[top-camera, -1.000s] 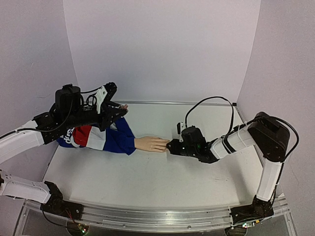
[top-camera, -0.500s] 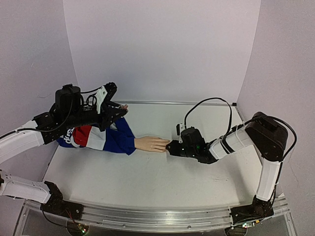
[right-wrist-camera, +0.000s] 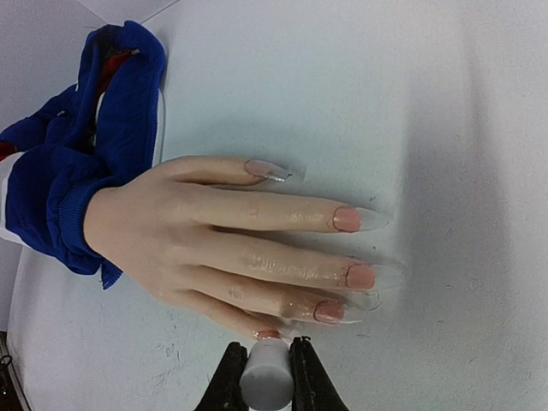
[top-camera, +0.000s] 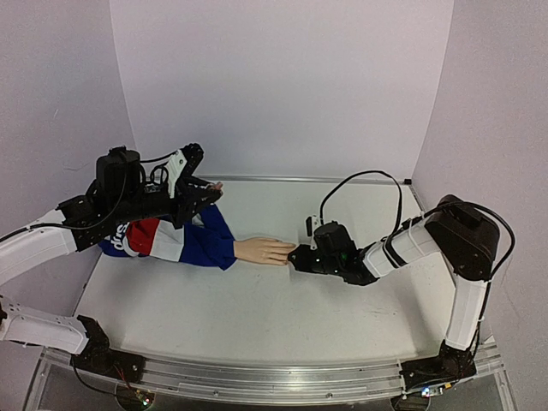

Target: Paint the nails

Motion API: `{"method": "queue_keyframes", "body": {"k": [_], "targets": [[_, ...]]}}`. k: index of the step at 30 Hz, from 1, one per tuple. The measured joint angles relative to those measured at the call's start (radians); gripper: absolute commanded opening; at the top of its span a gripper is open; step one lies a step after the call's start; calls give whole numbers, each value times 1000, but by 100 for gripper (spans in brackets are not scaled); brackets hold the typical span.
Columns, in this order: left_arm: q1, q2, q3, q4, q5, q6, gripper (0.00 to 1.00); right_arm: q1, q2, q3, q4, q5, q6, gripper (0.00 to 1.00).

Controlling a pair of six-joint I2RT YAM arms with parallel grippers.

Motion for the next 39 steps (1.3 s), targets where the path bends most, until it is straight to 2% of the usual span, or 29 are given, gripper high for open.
{"method": "queue_keyframes", "body": {"k": [39], "targets": [[0,0,0,0,2,0,0,0,11,3,-5,24,0,0]]}}
